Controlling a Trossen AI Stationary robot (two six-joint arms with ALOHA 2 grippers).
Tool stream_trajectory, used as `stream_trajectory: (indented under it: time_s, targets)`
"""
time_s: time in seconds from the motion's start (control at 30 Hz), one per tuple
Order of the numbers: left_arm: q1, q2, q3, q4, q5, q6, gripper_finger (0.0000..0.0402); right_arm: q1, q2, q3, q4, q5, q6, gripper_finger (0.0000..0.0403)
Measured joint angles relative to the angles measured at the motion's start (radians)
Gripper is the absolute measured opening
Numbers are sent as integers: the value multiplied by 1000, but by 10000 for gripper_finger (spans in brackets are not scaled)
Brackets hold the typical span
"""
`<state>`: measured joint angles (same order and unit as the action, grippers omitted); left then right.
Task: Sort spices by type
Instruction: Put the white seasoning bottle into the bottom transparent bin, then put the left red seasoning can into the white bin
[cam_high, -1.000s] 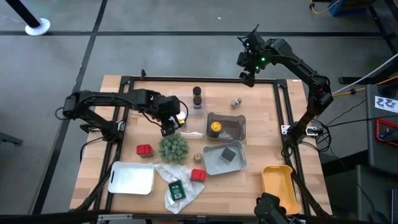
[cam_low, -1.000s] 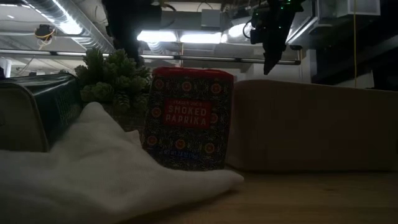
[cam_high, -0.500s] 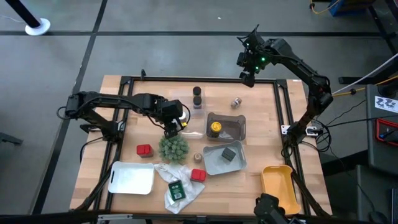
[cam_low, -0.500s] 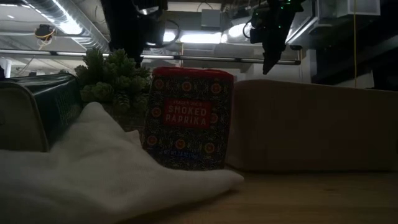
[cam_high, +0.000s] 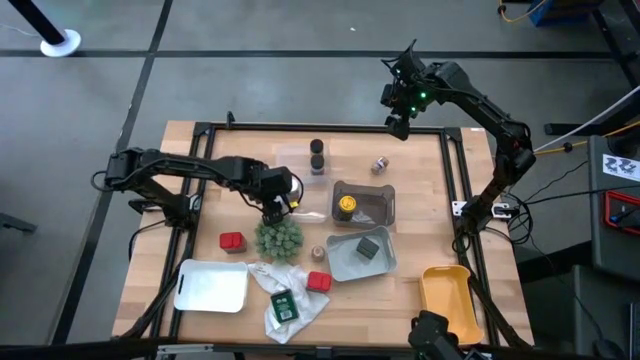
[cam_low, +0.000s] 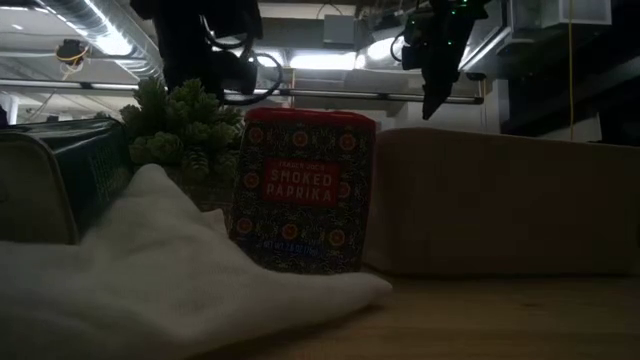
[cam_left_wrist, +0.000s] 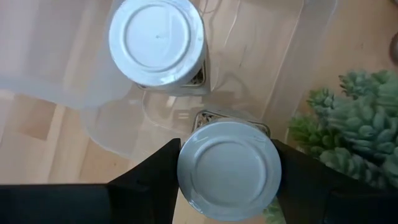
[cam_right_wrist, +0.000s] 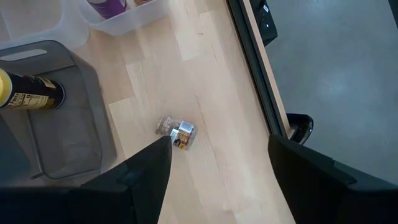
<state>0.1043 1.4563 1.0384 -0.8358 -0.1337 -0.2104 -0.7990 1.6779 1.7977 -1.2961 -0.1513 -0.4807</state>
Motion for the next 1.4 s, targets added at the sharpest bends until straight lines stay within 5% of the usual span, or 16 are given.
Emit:
stream_trajectory:
  time_s: [0.53, 0.87, 1.13, 1.4]
  targets:
    - [1, 0, -18, 17, 0, 7, 199, 0, 0, 0, 0, 0, 0, 266]
    - [1, 0, -16, 15, 0, 4, 265, 0, 0, 0, 0, 0, 0, 266]
    - [1, 0, 38, 6, 0, 32, 265, 0, 0, 0, -1, 0, 0, 266]
    - [1, 0, 150, -185, 0, 81, 265, 0, 0, 0, -8, 0, 0, 266]
